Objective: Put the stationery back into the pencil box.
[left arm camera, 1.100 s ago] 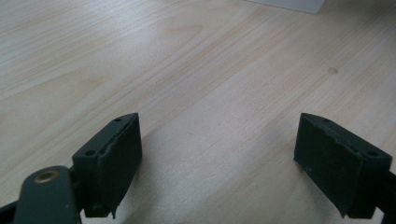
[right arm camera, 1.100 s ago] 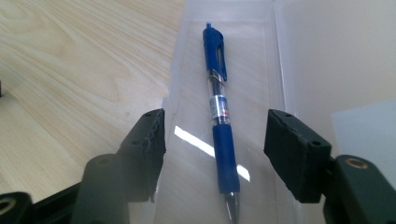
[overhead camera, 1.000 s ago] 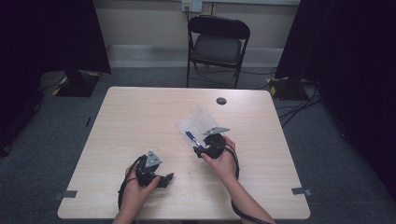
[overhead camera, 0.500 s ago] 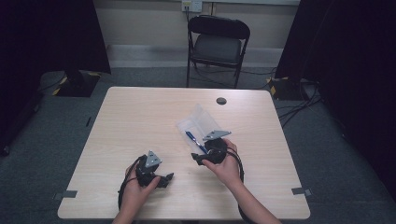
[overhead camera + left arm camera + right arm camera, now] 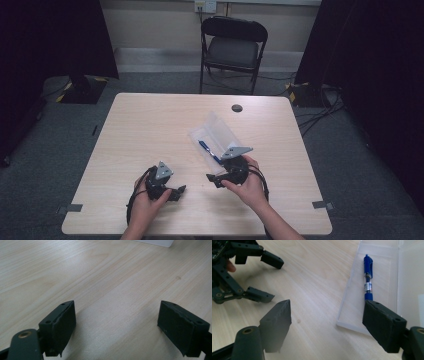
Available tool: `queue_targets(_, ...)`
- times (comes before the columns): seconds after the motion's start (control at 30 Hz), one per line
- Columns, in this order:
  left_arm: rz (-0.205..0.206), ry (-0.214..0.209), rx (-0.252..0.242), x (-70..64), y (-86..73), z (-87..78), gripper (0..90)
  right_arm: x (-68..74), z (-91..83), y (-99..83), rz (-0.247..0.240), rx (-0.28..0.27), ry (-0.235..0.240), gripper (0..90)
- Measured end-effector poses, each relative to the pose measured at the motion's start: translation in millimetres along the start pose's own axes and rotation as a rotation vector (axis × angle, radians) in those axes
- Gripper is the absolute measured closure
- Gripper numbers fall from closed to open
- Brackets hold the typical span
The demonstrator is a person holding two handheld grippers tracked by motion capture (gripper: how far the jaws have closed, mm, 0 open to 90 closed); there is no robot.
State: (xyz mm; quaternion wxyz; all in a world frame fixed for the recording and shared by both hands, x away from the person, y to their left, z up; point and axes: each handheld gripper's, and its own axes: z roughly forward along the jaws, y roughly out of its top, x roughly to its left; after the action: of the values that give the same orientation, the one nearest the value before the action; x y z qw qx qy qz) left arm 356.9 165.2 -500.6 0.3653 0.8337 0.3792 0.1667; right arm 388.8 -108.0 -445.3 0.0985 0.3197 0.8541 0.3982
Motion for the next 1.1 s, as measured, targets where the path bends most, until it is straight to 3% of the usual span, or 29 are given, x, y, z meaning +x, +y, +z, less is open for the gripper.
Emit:
queue_targets(0.67, -0.001, 0.0, 0.0, 0.0, 0.0, 0.0, 14.9, 3.1, -19.9, -28.6, -0.051, 0.014, 0.082, 21.1)
queue_targets(1.1, -0.001, 0.0, 0.0, -0.1, 0.0, 0.0, 14.9, -9.4, -34.2, -64.4, -0.024, 0.016, 0.092, 21.4)
